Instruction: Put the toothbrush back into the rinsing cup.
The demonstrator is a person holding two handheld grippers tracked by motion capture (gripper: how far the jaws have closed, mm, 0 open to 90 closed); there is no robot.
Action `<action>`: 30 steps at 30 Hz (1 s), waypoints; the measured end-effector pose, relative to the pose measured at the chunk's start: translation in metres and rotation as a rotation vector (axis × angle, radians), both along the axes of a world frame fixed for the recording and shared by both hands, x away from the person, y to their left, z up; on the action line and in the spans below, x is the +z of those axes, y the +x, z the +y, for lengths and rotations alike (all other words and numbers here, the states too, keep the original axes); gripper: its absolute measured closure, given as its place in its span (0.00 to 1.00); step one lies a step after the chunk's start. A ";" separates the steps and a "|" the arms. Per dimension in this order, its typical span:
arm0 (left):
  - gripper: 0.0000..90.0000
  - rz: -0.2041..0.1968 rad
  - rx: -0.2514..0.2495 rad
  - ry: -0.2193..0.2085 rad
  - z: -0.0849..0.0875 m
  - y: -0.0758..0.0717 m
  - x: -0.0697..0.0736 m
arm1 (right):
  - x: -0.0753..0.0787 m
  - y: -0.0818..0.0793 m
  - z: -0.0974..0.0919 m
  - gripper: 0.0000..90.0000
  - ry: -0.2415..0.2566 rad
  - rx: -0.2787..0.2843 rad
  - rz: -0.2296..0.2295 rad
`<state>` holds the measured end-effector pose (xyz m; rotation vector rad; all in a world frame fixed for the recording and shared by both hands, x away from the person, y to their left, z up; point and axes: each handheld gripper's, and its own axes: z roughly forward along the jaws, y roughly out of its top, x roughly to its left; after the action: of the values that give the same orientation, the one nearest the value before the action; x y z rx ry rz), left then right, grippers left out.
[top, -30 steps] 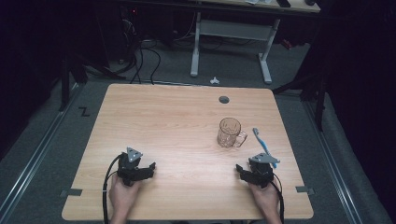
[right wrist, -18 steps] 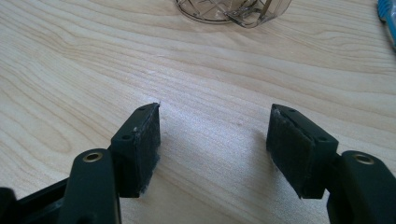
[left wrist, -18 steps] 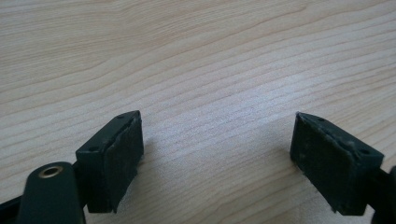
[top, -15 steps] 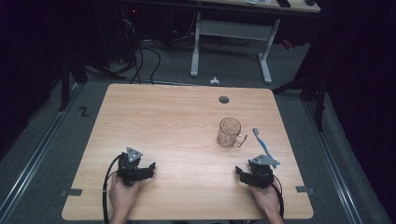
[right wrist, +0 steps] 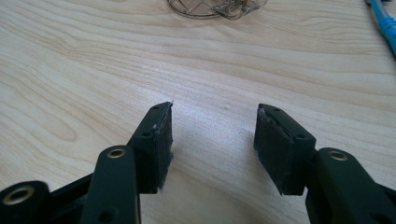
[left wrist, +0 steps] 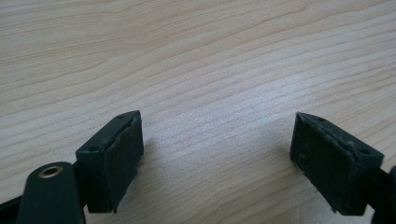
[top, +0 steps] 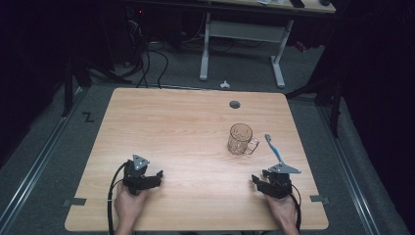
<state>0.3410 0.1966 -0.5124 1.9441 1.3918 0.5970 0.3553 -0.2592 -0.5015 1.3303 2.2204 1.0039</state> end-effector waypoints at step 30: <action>0.20 0.000 0.000 0.000 0.000 0.000 0.000 | 0.005 -0.017 -0.025 0.62 0.060 -0.025 -0.050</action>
<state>0.3410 0.1966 -0.5124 1.9442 1.3915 0.5976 0.3387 -0.2839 -0.4965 1.3399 2.1477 1.0913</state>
